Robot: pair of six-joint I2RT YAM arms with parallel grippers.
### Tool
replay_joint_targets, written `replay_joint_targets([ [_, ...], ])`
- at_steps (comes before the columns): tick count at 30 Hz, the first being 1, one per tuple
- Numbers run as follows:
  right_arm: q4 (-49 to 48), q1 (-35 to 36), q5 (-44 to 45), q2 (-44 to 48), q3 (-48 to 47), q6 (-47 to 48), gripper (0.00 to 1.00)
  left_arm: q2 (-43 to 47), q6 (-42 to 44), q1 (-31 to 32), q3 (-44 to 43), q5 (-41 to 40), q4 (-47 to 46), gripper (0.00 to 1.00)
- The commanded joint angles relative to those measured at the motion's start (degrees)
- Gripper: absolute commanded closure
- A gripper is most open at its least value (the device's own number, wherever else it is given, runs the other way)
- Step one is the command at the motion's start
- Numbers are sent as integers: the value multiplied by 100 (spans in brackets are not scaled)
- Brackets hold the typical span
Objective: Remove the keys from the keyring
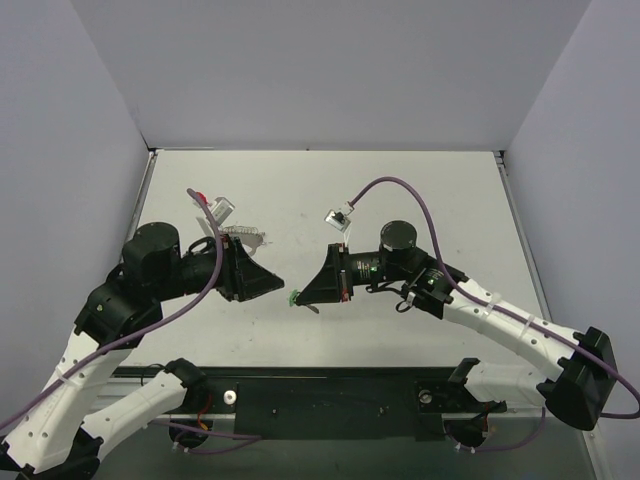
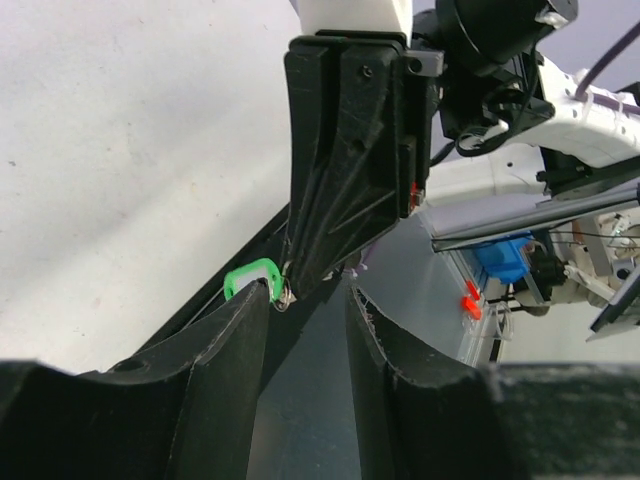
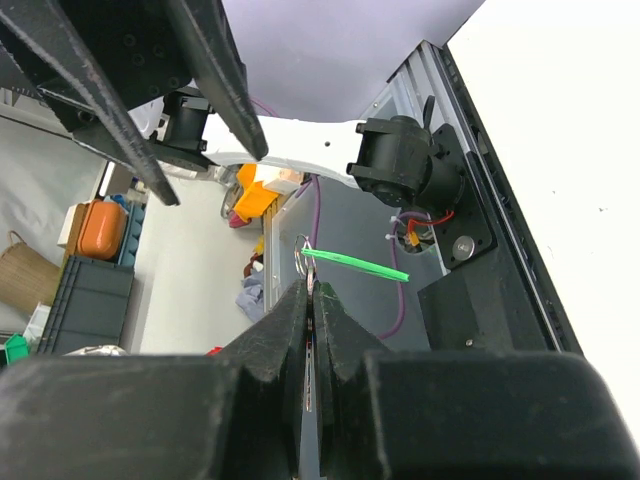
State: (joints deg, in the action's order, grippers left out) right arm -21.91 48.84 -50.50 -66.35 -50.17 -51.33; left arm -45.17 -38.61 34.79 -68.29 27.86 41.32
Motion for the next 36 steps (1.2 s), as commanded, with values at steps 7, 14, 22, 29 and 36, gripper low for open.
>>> replay_joint_targets([
  [7, -15, 38, -74, 333, -318, 255, 100, 113, -190, -7, 201, 642, -423, 55],
  [14, 29, 38, -39, 359, -370, 282, 100, 368, -577, -7, 711, 695, -889, 58],
  [22, 38, 38, -48, 377, -379, 290, 100, 430, -719, -7, 862, 809, -1285, 60],
  [29, 134, 91, -48, 412, -423, 352, 100, -35, -138, -7, 326, 836, -705, 61],
  [36, 258, 91, 31, 500, -458, 413, 100, 87, -340, -7, 431, 809, -897, 63],
])
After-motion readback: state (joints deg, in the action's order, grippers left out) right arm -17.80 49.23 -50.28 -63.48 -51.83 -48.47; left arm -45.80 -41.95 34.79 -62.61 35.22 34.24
